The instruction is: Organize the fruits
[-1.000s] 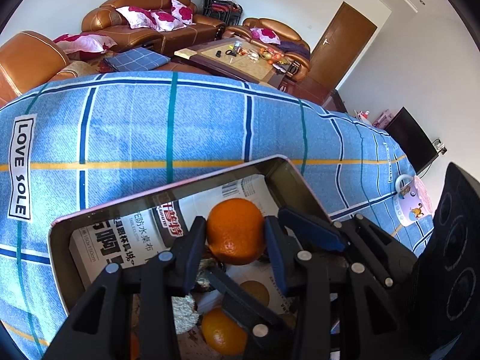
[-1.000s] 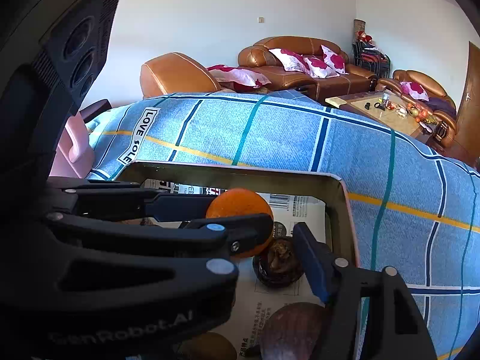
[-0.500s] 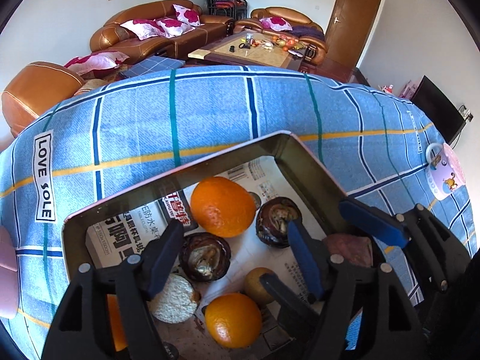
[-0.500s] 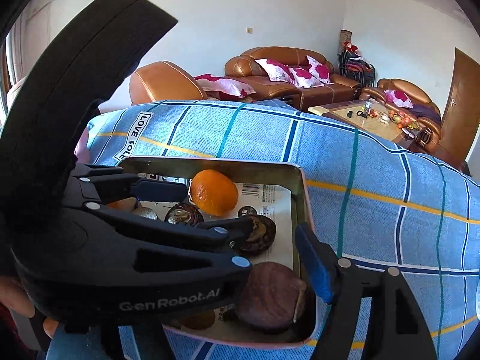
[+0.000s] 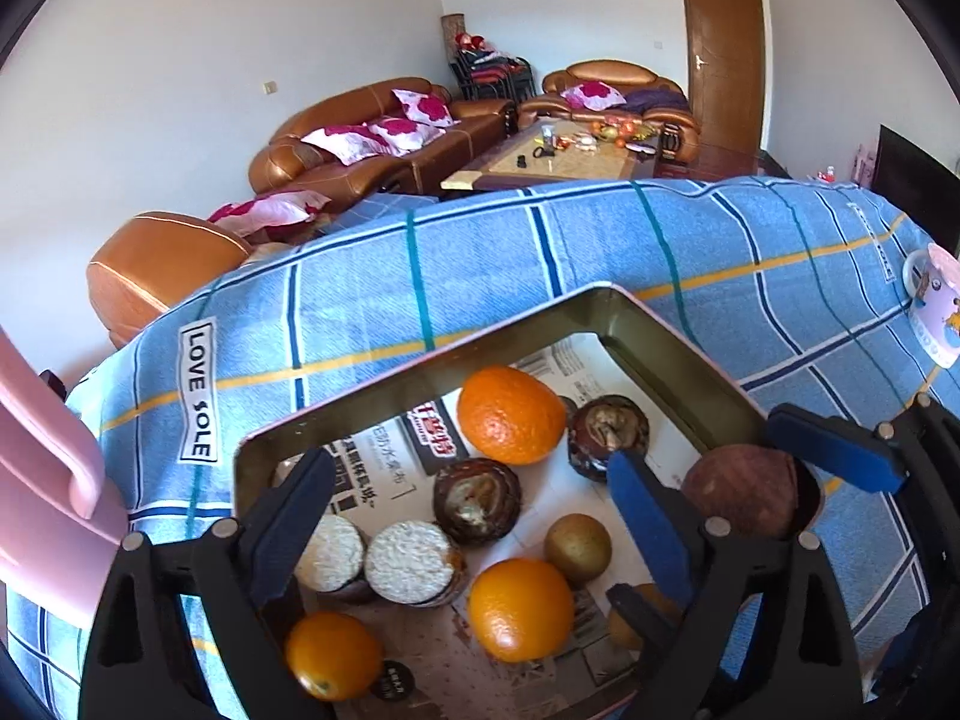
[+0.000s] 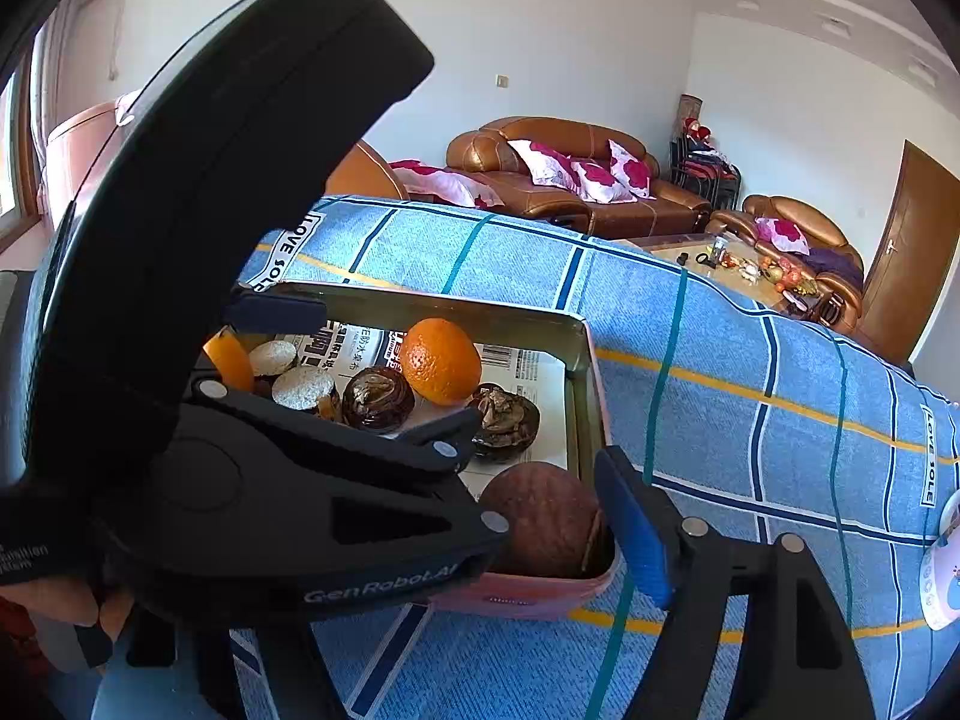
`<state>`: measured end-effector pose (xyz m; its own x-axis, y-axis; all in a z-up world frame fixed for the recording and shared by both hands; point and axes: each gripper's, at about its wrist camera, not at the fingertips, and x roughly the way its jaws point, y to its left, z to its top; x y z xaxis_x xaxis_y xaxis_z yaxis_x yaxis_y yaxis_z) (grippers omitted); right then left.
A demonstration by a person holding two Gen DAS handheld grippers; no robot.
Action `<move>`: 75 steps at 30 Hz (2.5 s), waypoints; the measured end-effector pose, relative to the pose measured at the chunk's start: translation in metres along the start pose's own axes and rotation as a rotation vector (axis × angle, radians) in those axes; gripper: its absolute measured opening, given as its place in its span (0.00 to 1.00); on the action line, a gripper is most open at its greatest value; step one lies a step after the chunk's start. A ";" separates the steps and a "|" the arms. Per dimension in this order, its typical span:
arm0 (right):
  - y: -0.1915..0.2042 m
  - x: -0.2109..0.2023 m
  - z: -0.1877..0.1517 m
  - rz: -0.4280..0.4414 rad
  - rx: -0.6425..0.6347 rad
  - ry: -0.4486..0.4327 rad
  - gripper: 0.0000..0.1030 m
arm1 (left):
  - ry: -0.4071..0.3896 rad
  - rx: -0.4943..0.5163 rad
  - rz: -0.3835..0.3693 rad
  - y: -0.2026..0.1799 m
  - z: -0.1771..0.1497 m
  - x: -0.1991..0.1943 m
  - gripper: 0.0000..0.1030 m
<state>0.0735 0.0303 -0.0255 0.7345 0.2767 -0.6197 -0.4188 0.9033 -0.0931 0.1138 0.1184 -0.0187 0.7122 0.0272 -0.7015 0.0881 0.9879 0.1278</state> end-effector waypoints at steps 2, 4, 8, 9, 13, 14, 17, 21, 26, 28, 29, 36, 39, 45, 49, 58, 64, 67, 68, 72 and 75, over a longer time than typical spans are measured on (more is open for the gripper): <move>-0.002 -0.001 -0.001 0.005 0.005 -0.004 0.76 | -0.019 -0.062 -0.003 0.014 -0.001 -0.006 0.92; -0.004 -0.002 0.001 0.015 0.024 -0.013 0.76 | -0.052 -0.128 0.004 0.027 -0.004 -0.014 0.94; -0.010 -0.005 0.000 0.003 0.080 -0.048 0.77 | -0.157 -0.222 0.070 0.042 -0.019 -0.029 0.98; -0.013 -0.006 0.001 0.001 0.099 -0.056 0.77 | -0.178 -0.224 0.092 0.042 -0.021 -0.032 0.98; -0.020 -0.010 0.001 -0.036 0.144 -0.103 0.77 | -0.250 -0.235 0.165 0.038 -0.031 -0.041 1.00; -0.020 -0.009 0.002 -0.054 0.143 -0.103 0.81 | -0.264 -0.244 0.174 0.039 -0.033 -0.044 1.00; -0.015 -0.008 0.006 -0.080 0.125 -0.108 0.82 | -0.278 -0.270 0.171 0.043 -0.037 -0.044 1.00; -0.009 -0.013 0.005 -0.127 0.103 -0.131 0.83 | -0.300 -0.310 0.149 0.048 -0.046 -0.049 1.00; -0.011 -0.027 0.000 -0.178 0.130 -0.172 0.83 | -0.332 -0.325 0.129 0.050 -0.054 -0.058 1.00; -0.017 -0.031 -0.003 -0.189 0.166 -0.187 0.83 | -0.321 -0.301 0.132 0.047 -0.056 -0.059 1.00; -0.021 -0.035 -0.005 -0.196 0.190 -0.202 0.83 | -0.319 -0.287 0.131 0.044 -0.057 -0.060 1.00; -0.035 -0.056 -0.017 -0.205 0.295 -0.276 0.83 | -0.381 -0.209 0.136 0.023 -0.066 -0.078 1.00; -0.032 -0.063 -0.020 -0.226 0.291 -0.302 0.83 | -0.402 -0.200 0.143 0.019 -0.071 -0.086 1.00; -0.026 -0.073 -0.023 -0.243 0.276 -0.325 0.83 | -0.413 -0.219 0.132 0.022 -0.075 -0.092 1.00; -0.023 -0.076 -0.025 -0.255 0.262 -0.337 0.83 | -0.408 -0.224 0.128 0.022 -0.076 -0.092 1.00; -0.023 -0.074 -0.024 -0.257 0.262 -0.332 0.83 | -0.407 -0.225 0.132 0.021 -0.077 -0.092 1.00; -0.023 -0.075 -0.025 -0.256 0.262 -0.332 0.84 | -0.406 -0.225 0.134 0.021 -0.077 -0.093 1.00; -0.023 -0.075 -0.026 -0.258 0.262 -0.333 0.84 | -0.406 -0.225 0.134 0.021 -0.077 -0.093 1.00; -0.023 -0.075 -0.026 -0.257 0.262 -0.333 0.84 | -0.406 -0.225 0.134 0.021 -0.077 -0.093 1.00; -0.023 -0.075 -0.026 -0.257 0.262 -0.333 0.84 | -0.406 -0.224 0.134 0.021 -0.077 -0.093 1.00; -0.023 -0.075 -0.026 -0.258 0.262 -0.333 0.84 | -0.406 -0.225 0.134 0.021 -0.077 -0.092 1.00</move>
<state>0.0144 -0.0196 0.0032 0.9450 0.0845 -0.3159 -0.0842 0.9963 0.0146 -0.0034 0.1487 -0.0048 0.9251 0.1387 -0.3535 -0.1437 0.9895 0.0121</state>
